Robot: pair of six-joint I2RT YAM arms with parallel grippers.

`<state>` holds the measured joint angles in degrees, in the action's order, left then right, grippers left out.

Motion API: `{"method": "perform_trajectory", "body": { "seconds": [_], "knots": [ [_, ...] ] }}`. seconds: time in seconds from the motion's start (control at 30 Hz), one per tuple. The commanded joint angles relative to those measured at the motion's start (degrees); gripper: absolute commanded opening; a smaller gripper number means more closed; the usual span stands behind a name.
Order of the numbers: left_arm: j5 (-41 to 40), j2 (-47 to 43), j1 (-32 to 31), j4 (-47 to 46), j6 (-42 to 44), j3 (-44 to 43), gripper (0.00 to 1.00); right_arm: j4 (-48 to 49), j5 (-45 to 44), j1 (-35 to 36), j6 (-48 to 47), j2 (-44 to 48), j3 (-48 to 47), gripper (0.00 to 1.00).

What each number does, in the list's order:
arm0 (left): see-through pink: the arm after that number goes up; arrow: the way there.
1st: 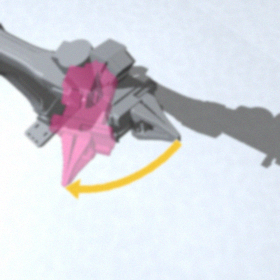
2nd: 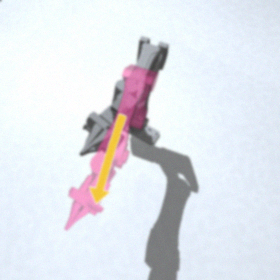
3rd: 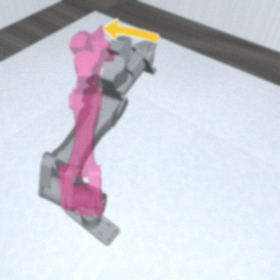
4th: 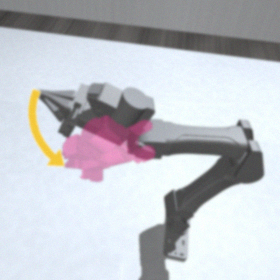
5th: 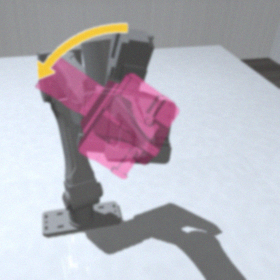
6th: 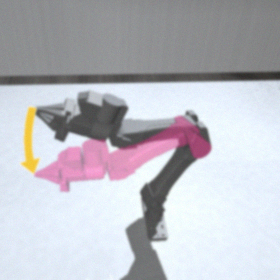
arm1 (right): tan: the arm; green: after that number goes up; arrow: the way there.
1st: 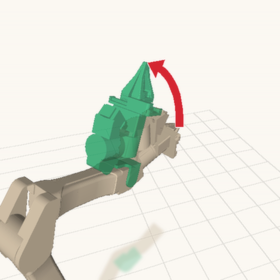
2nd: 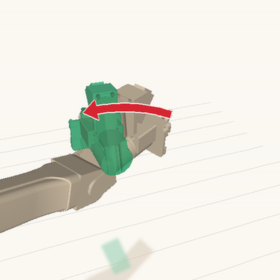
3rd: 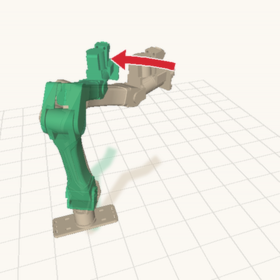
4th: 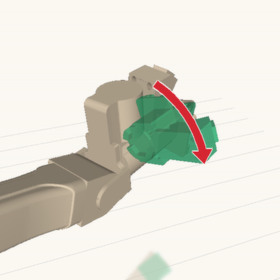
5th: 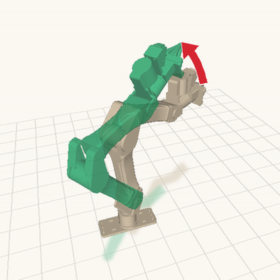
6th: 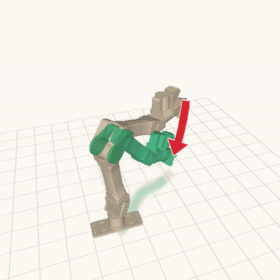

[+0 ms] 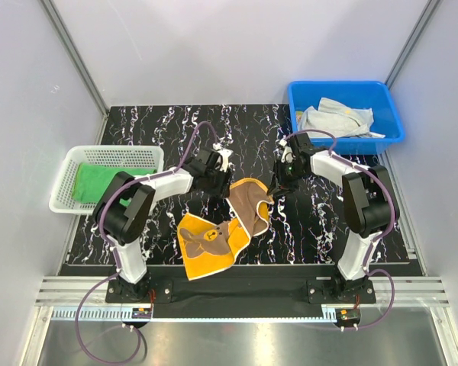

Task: Fold and stack the towels
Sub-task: Flatten out the crumpled towel

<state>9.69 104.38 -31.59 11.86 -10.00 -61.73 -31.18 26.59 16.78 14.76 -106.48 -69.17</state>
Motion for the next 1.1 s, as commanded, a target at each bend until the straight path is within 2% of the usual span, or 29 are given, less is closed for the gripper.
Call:
{"method": "perform_trajectory", "body": {
  "seconds": [0.0,0.3,0.37,0.47,0.63,0.77,0.9,1.07],
  "knots": [
    [2.88,1.44,-0.05,-3.16,1.12,-3.21,0.53,0.24,0.22,-0.69,-0.26,1.89,-0.18,0.37],
    [2.35,5.92,0.48,-0.43,2.97,-6.29,0.49,-0.63,0.22,-1.04,-0.44,2.33,-0.71,0.38],
    [2.52,5.31,0.48,-0.52,2.80,-5.16,0.48,-0.90,0.48,-1.04,-0.26,2.76,-0.18,0.41],
    [2.96,4.78,0.48,-0.35,2.71,-4.27,0.41,-0.11,0.65,-1.13,0.44,3.99,1.66,0.45],
    [5.07,5.84,0.48,1.06,2.44,-4.89,0.15,3.92,2.50,-1.66,3.60,4.79,5.17,0.46],
    [7.52,6.45,0.57,1.06,1.92,-5.15,0.00,8.32,6.09,-1.66,7.28,4.61,8.16,0.47],
    [8.32,6.72,0.48,0.80,1.30,-5.15,0.00,14.28,8.03,-2.01,10.80,4.96,11.06,0.54],
    [8.59,6.89,0.48,1.33,0.34,-5.24,0.00,20.98,10.33,-2.36,17.21,5.40,15.37,0.54]
  ]
}}
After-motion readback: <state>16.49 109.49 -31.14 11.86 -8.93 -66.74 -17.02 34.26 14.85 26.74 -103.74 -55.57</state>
